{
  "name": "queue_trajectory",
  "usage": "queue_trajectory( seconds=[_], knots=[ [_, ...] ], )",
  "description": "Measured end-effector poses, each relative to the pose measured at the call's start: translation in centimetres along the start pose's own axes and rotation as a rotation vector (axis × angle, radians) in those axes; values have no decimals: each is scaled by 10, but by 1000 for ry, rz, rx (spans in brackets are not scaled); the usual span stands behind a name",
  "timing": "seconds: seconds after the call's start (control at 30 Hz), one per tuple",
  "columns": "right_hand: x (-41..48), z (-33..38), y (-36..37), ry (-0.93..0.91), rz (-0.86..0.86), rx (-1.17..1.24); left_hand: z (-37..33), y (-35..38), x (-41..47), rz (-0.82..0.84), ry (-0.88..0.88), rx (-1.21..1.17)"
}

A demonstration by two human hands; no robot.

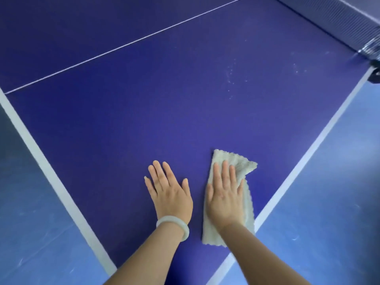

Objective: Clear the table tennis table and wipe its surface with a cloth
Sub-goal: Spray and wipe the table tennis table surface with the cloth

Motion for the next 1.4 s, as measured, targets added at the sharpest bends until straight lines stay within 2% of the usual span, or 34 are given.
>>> queue_trajectory(
  seconds=[0.13, 0.2, 0.27, 0.37, 0.43, 0.5, 0.57, 0.67, 0.73, 0.77, 0.8, 0.83, 0.9, 0.93, 1.0, 1.07, 1.17, 1.27, 1.33, 1.4],
  knots=[
    [-36, -11, -1, -447, 77, -92, -6, 12, -7, -33, -49, 120],
    [-20, -42, -7, -507, 90, -126, -6, 13, -7, -37, -74, 137],
    [13, -80, -14, -398, 77, -134, -7, 12, -6, -56, -76, 149],
    [63, -128, -31, -108, 59, -72, -6, 13, -6, -74, -78, 161],
    [77, -135, -33, 61, 34, -15, -5, 14, -5, -85, -82, 158],
    [72, -109, -28, 77, 17, 18, -4, 14, -5, -92, -81, 155],
    [53, -68, -21, -137, 12, 3, -4, 14, -4, -109, -82, 164],
    [19, -42, -13, -556, 118, -55, -4, 13, -5, -123, -89, 168],
    [28, -62, -24, -676, 141, -85, -4, 14, -5, -136, -87, 163],
    [41, -78, -29, -672, 106, -144, -4, 14, -5, -140, -88, 160],
    [60, -98, -34, -603, 53, -203, -4, 14, -5, -140, -90, 160],
    [83, -122, -41, -446, 14, -215, -5, 14, -5, -140, -92, 161],
    [116, -165, -50, -52, 18, -77, -5, 14, -4, -142, -95, 160],
    [122, -172, -49, 69, 24, -3, -4, 14, -4, -143, -97, 156],
    [119, -157, -43, 175, -1, 72, -5, 13, -4, -139, -100, 157],
    [98, -114, -36, 73, -36, 56, -5, 12, -4, -137, -99, 162],
    [47, -45, -15, -336, 71, -10, -7, 9, -5, -131, -107, 164],
    [30, -40, -13, -635, 143, -68, -7, 9, -5, -132, -113, 164],
    [49, -66, -20, -683, 129, -117, -5, 10, -4, -131, -119, 177],
    [84, -106, -30, -545, 131, -138, -5, 11, -5, -119, -111, 196]
  ],
)
Point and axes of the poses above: each hand's wrist, its own x-axis towards the middle knuckle, its own y-axis out of the palm, z = x × y, the point moved 7 cm from there along x, towards the middle knuckle, and after that the axes turned 1 degree about z, right-handed, at the moved point
